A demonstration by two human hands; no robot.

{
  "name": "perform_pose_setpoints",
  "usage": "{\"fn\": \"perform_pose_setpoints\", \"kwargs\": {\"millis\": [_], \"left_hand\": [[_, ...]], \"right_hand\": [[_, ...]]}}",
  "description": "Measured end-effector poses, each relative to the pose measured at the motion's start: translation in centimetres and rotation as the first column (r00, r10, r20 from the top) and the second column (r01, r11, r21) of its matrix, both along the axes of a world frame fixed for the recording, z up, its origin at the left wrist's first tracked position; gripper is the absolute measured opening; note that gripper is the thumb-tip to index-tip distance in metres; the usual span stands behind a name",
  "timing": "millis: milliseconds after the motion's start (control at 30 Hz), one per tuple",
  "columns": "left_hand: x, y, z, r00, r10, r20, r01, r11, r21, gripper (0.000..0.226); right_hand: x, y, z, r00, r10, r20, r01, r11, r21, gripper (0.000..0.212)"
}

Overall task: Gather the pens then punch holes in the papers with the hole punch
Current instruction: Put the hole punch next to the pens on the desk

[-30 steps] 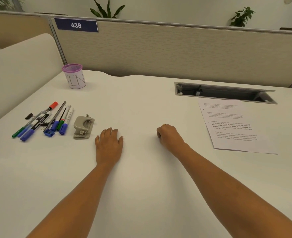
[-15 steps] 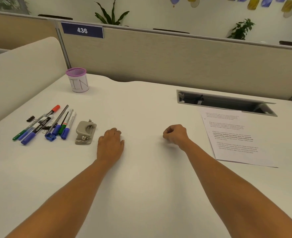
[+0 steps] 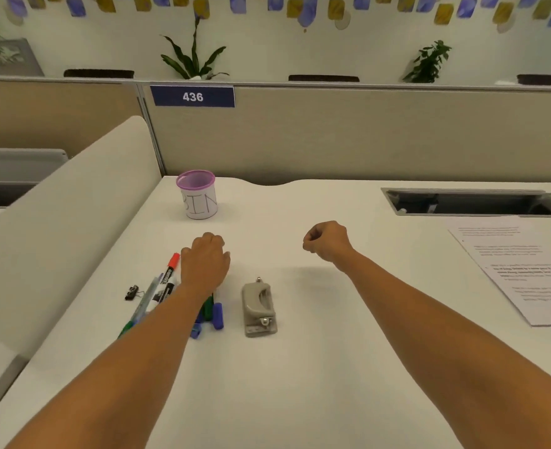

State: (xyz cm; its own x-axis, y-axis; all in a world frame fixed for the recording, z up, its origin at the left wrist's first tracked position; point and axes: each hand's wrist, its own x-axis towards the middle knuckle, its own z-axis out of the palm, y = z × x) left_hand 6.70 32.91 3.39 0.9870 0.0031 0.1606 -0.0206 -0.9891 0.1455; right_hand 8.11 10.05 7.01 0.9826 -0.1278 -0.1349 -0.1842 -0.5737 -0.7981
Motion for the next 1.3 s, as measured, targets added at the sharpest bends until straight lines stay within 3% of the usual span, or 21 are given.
{"fn": "perform_pose_setpoints", "kwargs": {"millis": [167,400,567,667,933,1300], "left_hand": [[4.1,7.7,-1.3,0.997,0.052,-0.053,-0.059,0.987,-0.148,0.033],[8.1,16.0,-3.8,0.987,0.081,-0.140,-0.122,0.941,-0.315,0.045],[8.2,18.3,-6.3,0.996,0.008,-0.089,-0.034,0.956,-0.293,0.050],[8.1,18.3,-6.9,0.999,0.011,-0.031,-0.020,0.958,-0.285,0.050],[7.9,18.0,-6.8,1.000,0.024,0.003,-0.023,0.963,-0.267,0.049],[7.7,17.9,-6.6,0.999,0.039,-0.001,-0.038,0.956,-0.291,0.048]], "right_hand": [[4.8,8.1,1.0,0.997,0.070,0.039,-0.070,0.998,0.001,0.020],[11.4,17.4,3.5,0.977,0.125,0.173,-0.123,0.992,-0.017,0.007],[16.0,21.8,5.7,0.963,0.090,0.253,-0.087,0.996,-0.023,0.031],[18.4,23.1,6.0,0.954,0.089,0.286,-0.064,0.994,-0.094,0.017],[20.4,24.1,5.6,0.944,0.086,0.320,-0.016,0.976,-0.215,0.022],[19.0,23.6,4.9,0.921,0.059,0.386,0.011,0.984,-0.176,0.015]]}}
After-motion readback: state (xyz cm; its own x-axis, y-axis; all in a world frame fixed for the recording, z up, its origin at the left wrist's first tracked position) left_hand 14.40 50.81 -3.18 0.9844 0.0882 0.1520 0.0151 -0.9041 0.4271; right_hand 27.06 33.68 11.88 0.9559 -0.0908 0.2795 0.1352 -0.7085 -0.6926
